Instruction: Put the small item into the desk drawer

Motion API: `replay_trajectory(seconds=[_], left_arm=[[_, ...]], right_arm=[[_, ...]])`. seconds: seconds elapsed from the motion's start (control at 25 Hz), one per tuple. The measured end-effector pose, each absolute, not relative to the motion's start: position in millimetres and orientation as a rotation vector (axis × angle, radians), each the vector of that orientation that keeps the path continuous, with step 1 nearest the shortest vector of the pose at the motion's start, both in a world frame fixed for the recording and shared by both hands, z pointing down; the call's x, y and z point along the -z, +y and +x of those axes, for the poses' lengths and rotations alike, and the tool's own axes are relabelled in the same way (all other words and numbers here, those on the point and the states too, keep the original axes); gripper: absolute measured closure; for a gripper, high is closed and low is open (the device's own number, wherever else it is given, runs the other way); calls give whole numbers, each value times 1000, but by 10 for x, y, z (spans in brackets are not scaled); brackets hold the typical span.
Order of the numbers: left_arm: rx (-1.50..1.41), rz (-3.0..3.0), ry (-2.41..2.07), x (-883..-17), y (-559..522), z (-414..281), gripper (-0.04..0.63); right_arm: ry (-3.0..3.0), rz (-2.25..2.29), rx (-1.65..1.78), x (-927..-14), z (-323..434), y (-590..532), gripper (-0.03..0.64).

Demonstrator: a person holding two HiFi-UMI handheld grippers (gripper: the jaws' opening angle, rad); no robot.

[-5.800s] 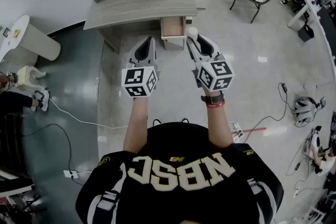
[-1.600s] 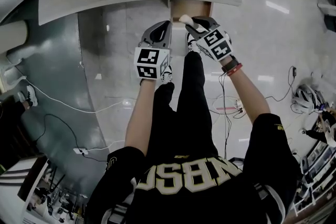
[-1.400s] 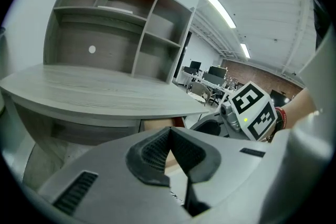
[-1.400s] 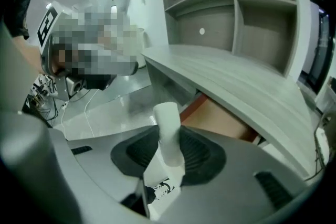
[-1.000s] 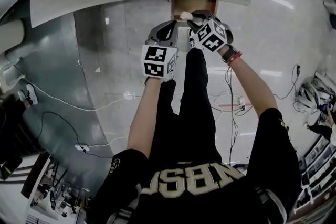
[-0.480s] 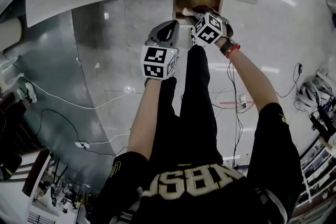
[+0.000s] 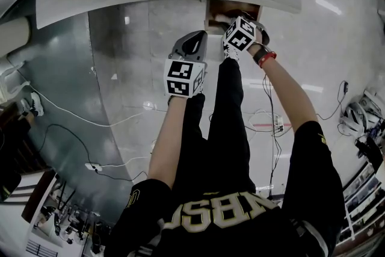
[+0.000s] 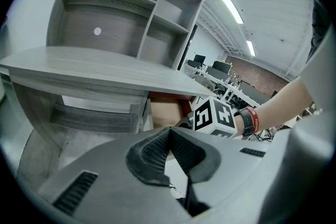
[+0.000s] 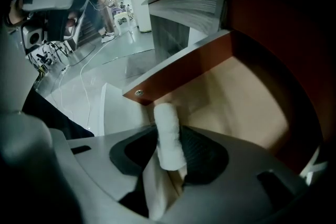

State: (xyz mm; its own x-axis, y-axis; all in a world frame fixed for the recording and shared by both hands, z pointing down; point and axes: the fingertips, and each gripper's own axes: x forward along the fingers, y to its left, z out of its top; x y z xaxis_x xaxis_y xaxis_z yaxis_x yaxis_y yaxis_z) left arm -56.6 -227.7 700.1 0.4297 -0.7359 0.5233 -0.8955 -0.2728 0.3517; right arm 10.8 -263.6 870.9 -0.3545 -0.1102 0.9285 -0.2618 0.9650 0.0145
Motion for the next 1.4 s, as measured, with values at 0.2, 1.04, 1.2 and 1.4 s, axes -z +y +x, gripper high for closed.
replay_trajectory(seconds=[0.2, 1.04, 1.2, 1.4], left_arm=[[-328, 2088, -1359, -6926, -2266, -579, 583], [-328, 2216, -1351, -5977, -2431, -564, 583], [-305, 2247, -1352, -5738, -2438, -755, 583], [-261, 2278, -1379, -5432, -2634, -1019, 583]], right_arm=[[-1947, 322, -192, -8576, 149, -2661, 460], [-2123, 776, -477, -6997, 540, -2684, 503], [-2159, 897, -488, -6593, 472, -2723, 509], [-2204, 1062, -541, -6177, 398, -2891, 520]])
